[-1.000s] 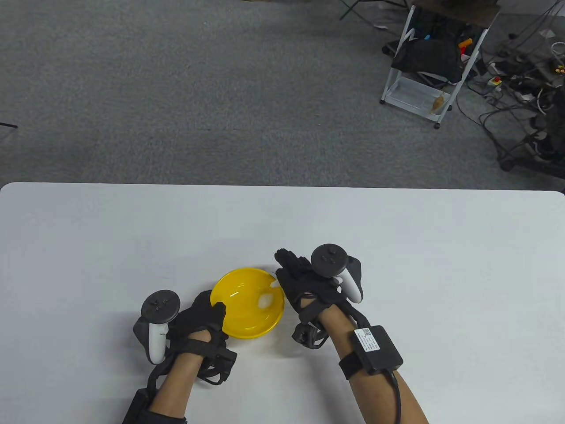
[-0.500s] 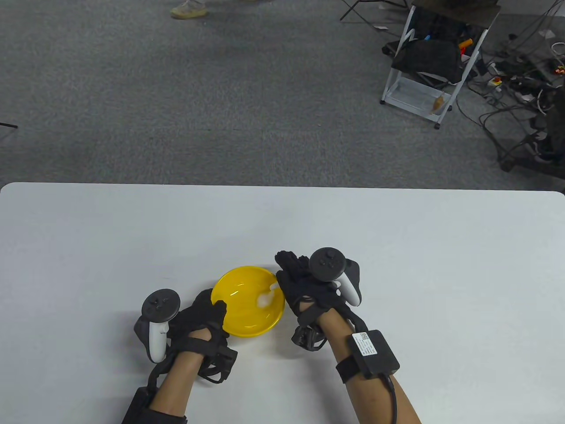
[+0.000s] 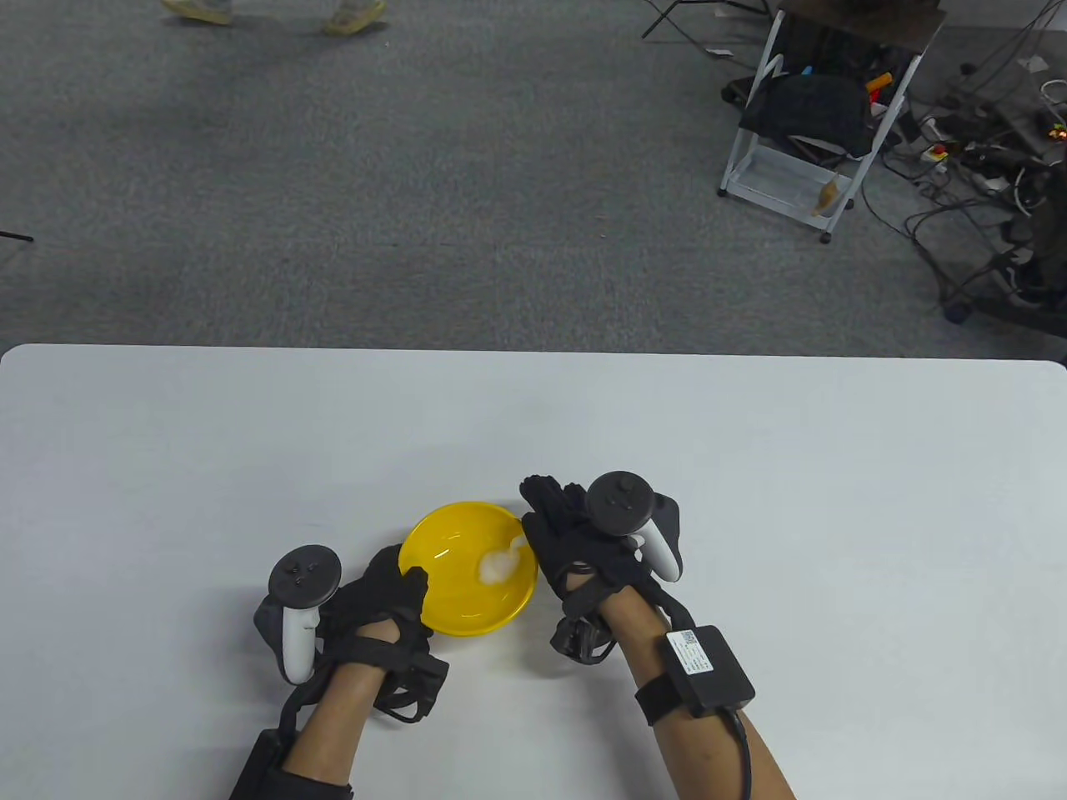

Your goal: Press foam dish soap pump onto bowl

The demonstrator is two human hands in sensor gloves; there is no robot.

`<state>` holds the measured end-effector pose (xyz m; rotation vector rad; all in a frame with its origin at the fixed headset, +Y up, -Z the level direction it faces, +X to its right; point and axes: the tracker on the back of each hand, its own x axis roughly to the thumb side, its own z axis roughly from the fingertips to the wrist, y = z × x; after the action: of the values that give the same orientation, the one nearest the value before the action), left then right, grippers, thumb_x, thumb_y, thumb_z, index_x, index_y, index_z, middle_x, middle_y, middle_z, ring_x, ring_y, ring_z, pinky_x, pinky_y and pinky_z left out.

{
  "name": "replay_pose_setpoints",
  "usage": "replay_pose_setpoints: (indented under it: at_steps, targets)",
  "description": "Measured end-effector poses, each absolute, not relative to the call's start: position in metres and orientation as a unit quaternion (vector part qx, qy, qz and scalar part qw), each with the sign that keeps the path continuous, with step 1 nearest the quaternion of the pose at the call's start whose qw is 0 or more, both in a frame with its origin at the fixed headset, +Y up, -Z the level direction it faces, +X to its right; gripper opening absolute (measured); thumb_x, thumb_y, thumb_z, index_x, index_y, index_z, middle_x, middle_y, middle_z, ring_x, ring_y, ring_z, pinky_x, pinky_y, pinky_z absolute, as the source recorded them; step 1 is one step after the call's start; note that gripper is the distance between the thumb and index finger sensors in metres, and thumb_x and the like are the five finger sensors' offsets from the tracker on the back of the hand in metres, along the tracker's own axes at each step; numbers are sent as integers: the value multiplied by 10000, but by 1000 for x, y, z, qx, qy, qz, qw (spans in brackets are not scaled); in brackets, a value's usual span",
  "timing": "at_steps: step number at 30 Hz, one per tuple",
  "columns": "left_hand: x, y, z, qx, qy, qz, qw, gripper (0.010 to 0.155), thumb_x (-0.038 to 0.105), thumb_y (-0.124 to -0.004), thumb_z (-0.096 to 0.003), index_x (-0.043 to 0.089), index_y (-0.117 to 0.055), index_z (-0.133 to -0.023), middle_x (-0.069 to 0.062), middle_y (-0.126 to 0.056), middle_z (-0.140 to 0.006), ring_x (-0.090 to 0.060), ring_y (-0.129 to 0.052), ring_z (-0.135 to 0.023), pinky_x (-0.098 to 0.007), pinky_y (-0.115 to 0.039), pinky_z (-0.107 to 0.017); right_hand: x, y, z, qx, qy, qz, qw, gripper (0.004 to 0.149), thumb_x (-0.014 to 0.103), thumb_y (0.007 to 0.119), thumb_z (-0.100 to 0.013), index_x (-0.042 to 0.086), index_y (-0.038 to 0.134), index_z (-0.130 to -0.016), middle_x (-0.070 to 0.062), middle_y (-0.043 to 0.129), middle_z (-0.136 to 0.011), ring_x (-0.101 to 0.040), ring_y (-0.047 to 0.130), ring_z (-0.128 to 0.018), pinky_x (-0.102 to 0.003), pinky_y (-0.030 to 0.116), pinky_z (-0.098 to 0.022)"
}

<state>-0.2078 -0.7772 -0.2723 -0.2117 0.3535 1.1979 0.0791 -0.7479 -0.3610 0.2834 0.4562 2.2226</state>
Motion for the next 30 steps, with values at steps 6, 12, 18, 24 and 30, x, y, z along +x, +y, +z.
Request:
replay_pose_setpoints:
  at_steps: [6,12,18,24,30]
  targets:
    - [-208,-778,-272,-98,165,560,806,575,377,-788,-417,131,-632,-913,-38,-1022,-272,-192,-1074,7,-347,-920,17,78,-733,-363,104,197,893,391,687,502,515,-468,256,343,-1086,-107,260,-1174,-466,94,-1040,-849,259,-600]
    - [-207,-781,-272,-100,168,560,805,574,377,-787,-417,132,-633,-912,-37,-1022,-272,-192,-1074,6,-347,-920,15,80,-731,-367,103,233,878,406,689,502,540,-472,260,350,-1089,-115,245,-1174,-476,82,-1037,-853,252,-597]
    - [-207,-782,-271,-100,166,564,803,577,380,-786,-418,130,-630,-914,-38,-1022,-276,-193,-1076,3,-347,-921,14,80,-735,-367,108,223,872,421,692,511,528,-468,263,345,-1088,-124,279,-1178,-483,125,-1046,-854,279,-599]
    - [-207,-782,-271,-100,166,567,801,577,382,-785,-417,132,-630,-914,-37,-1021,-277,-193,-1075,2,-348,-921,13,79,-739,-364,117,201,879,416,693,516,513,-466,260,336,-1085,-120,301,-1179,-481,152,-1054,-855,305,-603]
    - [-207,-783,-271,-101,164,570,799,578,384,-780,-419,135,-625,-917,-36,-1021,-280,-193,-1076,-2,-347,-921,10,79,-743,-364,121,192,880,417,692,520,509,-464,263,338,-1084,-114,317,-1180,-477,163,-1059,-858,313,-602]
